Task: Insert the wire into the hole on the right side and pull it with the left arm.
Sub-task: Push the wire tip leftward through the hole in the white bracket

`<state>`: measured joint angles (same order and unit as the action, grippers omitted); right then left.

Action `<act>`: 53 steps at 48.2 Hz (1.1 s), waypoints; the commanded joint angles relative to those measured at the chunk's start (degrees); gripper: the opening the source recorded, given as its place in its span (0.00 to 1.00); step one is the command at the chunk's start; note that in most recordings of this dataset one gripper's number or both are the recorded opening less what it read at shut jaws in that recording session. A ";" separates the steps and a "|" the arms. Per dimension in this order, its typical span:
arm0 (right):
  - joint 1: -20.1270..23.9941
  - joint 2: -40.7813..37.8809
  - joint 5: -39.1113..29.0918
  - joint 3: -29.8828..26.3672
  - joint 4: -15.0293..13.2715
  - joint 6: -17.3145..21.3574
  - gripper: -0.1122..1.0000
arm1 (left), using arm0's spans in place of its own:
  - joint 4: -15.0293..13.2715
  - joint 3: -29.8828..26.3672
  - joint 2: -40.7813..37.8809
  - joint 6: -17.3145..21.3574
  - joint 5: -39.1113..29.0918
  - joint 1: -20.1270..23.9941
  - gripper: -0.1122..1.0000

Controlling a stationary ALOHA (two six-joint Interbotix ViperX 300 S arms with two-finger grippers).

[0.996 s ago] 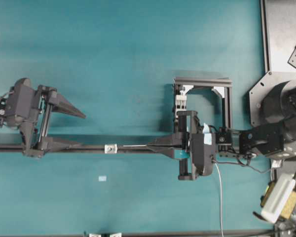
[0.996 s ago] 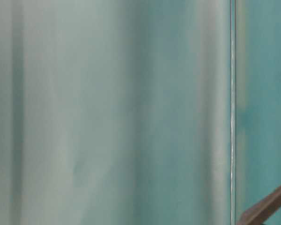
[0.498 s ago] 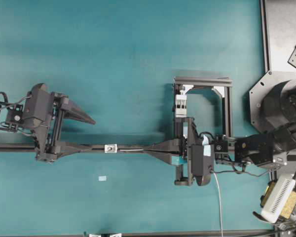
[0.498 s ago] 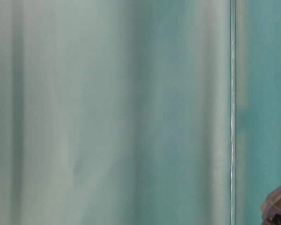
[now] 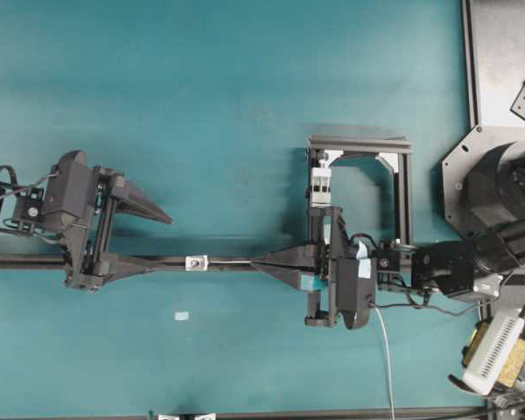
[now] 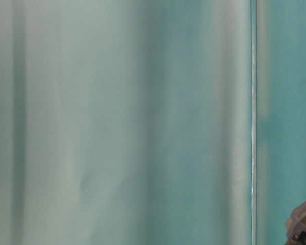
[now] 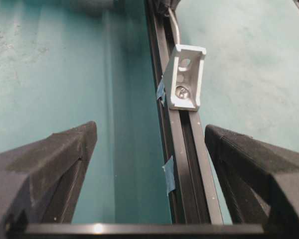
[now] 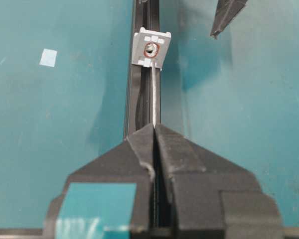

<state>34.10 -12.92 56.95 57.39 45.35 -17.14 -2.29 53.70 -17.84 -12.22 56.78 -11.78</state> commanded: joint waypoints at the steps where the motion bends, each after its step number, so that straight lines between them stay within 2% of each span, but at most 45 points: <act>1: 0.26 0.53 0.97 -0.62 0.09 0.00 0.11 | -0.18 -0.62 0.88 0.00 0.62 -0.26 0.80; 53: 0.70 0.26 1.93 -0.97 -0.26 0.09 0.11 | -0.18 -1.32 0.79 0.00 0.62 -1.67 0.80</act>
<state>34.54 -13.27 58.18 57.04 45.26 -17.05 -2.37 53.00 -17.84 -12.30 56.78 -13.18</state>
